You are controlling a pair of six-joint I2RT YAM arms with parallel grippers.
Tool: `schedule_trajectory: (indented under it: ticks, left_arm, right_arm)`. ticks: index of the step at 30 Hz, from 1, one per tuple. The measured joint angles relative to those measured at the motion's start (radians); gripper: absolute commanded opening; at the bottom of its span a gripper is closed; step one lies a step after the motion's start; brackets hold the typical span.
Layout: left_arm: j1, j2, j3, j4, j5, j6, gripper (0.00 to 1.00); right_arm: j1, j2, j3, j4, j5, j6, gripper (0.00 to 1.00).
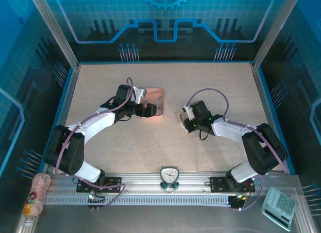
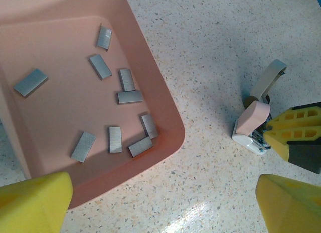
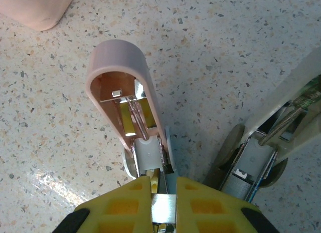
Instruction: Load the staples into the stapler
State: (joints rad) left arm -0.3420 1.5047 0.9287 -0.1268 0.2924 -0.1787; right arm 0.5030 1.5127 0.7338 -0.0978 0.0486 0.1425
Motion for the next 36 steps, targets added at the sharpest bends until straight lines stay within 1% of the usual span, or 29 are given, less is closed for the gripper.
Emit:
schedule_trajectory:
  ticks: [21,36]
  left_arm:
    - [0.0,0.002,0.0,0.0,0.0,0.0,0.95]
    - [0.0,0.002,0.0,-0.001,0.007,0.0,0.94]
  right_arm:
    - [0.003,0.018,0.014,-0.024,-0.001,0.0,0.14]
    - [0.029,0.029,0.03,-0.032,-0.003,0.019,0.13]
